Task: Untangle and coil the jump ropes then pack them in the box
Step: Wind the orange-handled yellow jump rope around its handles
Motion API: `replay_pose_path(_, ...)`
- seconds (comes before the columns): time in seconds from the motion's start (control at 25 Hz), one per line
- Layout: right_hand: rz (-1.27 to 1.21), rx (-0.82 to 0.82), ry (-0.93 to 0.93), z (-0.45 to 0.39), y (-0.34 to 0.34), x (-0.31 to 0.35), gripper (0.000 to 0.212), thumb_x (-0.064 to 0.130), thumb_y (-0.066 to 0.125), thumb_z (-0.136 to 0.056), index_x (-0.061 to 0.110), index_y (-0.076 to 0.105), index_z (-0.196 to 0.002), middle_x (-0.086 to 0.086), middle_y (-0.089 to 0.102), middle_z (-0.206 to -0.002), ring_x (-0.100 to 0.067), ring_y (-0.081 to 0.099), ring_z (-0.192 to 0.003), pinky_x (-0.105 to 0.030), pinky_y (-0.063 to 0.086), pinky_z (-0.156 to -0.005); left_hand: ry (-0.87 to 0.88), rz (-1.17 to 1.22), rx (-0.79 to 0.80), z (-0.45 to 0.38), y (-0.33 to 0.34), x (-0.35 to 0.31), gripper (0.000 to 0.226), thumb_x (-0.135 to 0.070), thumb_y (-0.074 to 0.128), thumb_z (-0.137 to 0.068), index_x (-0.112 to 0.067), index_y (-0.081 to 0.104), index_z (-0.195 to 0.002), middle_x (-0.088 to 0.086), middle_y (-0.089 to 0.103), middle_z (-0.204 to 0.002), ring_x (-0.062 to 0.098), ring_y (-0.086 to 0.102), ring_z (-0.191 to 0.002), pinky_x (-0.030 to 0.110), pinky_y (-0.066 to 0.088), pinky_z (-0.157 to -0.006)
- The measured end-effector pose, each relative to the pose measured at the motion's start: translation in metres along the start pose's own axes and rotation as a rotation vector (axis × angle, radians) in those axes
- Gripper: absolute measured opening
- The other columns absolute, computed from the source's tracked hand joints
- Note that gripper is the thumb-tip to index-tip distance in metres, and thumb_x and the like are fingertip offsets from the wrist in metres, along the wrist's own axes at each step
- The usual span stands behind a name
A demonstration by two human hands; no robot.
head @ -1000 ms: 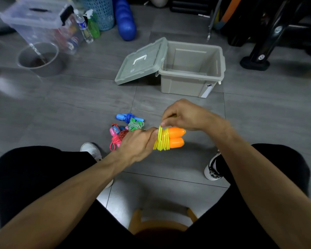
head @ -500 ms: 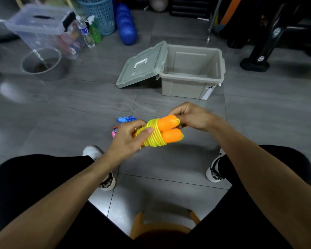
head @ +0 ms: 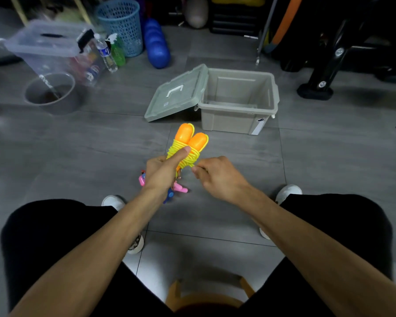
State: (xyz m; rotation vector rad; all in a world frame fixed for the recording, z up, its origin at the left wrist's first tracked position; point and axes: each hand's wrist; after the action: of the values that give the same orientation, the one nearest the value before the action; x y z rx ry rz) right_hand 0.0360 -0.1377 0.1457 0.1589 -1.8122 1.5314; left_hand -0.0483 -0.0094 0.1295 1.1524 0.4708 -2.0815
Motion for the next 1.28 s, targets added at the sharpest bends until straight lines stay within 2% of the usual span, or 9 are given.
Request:
replay_pose_path(0.08,0.087,0.003,-0.007,0.002,0.000,0.001,0.026,0.019,0.050,-0.094,0.004,0.060,-0.075,-0.019,0.065,-0.081,-0.040,0.056,-0.077,-0.041,0.045,-0.069,0.038,-0.057,-0.019,0.002,0.003,0.001,0.058,-0.060,0.082,-0.061,-0.008,0.070,-0.087,0.020,0.070,-0.092,0.033,0.071,-0.062,0.050,0.059,-0.057)
replay_pose_path(0.28,0.023,-0.286,0.159,-0.001,-0.003,0.000,0.017,0.023,0.058,-0.085,0.013,0.068,-0.077,-0.007,0.066,-0.070,-0.026,0.056,-0.066,-0.033,0.048,-0.063,0.116,-0.168,0.013,0.017,0.012,-0.004,0.054,-0.065,0.070,-0.068,-0.022,0.060,-0.100,0.008,0.071,-0.090,0.041,0.070,-0.078,0.058,0.057,-0.058)
replay_pose_path(0.48,-0.592,-0.453,0.273,0.004,-0.003,0.010,0.000,0.016,0.071,-0.082,0.016,0.071,-0.081,0.004,0.064,-0.061,-0.011,0.062,-0.054,-0.030,0.053,-0.057,0.164,-0.142,0.057,0.022,0.014,-0.008,0.034,-0.062,0.059,-0.080,-0.030,0.061,-0.089,0.005,0.060,-0.062,0.039,0.060,-0.064,0.068,0.052,-0.063)
replay_pose_path(0.6,-0.749,-0.442,0.255,0.005,-0.001,0.012,0.005,0.014,0.070,-0.084,0.013,0.069,-0.089,0.005,0.066,-0.067,-0.007,0.064,-0.057,-0.027,0.054,-0.057,0.174,-0.127,0.038,0.025,0.013,-0.010,0.033,-0.063,0.056,-0.081,-0.032,0.061,-0.092,0.011,0.067,-0.080,0.045,0.065,-0.072,0.068,0.052,-0.064)
replay_pose_path(0.72,-0.640,-0.371,0.206,0.005,-0.003,0.010,0.009,0.014,0.067,-0.087,0.011,0.069,-0.095,0.010,0.065,-0.067,-0.006,0.064,-0.060,-0.024,0.053,-0.061,0.217,-0.132,-0.032,0.027,0.010,-0.014,0.030,-0.057,0.058,-0.085,-0.028,0.061,-0.095,0.016,0.066,-0.097,0.037,0.068,-0.080,0.045,0.058,-0.051)
replay_pose_path(0.8,-0.405,-0.354,0.115,0.007,-0.004,0.009,0.008,0.012,0.065,-0.088,0.009,0.072,-0.090,0.008,0.064,-0.066,-0.009,0.062,-0.060,-0.024,0.052,-0.062,0.283,-0.202,-0.105,0.023,0.006,-0.013,0.029,-0.046,0.061,-0.089,-0.018,0.061,-0.095,0.017,0.067,-0.092,0.023,0.066,-0.073,0.021,0.049,-0.040)
replay_pose_path(0.92,-0.277,-0.337,0.099,0.009,-0.006,0.009,0.011,0.014,0.063,-0.088,0.009,0.073,-0.085,0.004,0.065,-0.063,-0.014,0.061,-0.062,-0.032,0.050,-0.065,0.374,-0.296,-0.152,0.020,0.000,-0.012,0.033,-0.041,0.063,-0.089,-0.008,0.063,-0.091,0.017,0.066,-0.082,0.005,0.061,-0.052,0.011,0.039,-0.036)
replay_pose_path(1.12,-0.452,-0.466,0.282,-0.001,-0.007,0.007,0.011,0.020,0.067,-0.084,0.016,0.073,-0.076,-0.006,0.063,-0.058,-0.026,0.057,-0.054,-0.038,0.051,-0.056,0.492,-0.377,-0.100,0.023,0.011,0.002,0.021,-0.045,0.060,-0.090,-0.025,0.060,-0.094,0.008,0.067,-0.074,0.026,0.067,-0.059,0.030,0.050,-0.041)
replay_pose_path(1.28,-0.375,-0.620,0.185,-0.004,0.006,0.004,0.009,0.016,0.072,-0.082,0.012,0.074,-0.090,-0.005,0.060,-0.070,-0.012,0.052,-0.062,-0.025,0.046,-0.060,0.461,-0.341,-0.037,0.020,0.015,0.011,0.021,-0.052,0.056,-0.090,-0.031,0.057,-0.092,0.004,0.069,-0.079,0.032,0.069,-0.062,0.050,0.056,-0.061)
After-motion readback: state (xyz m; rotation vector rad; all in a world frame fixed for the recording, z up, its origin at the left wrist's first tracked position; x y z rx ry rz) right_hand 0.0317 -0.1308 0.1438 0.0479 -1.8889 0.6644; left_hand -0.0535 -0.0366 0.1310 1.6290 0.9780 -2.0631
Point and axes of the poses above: each hand's wrist, its own z-axis away from the middle knuckle, its own y-axis out of the palm, x = y × z
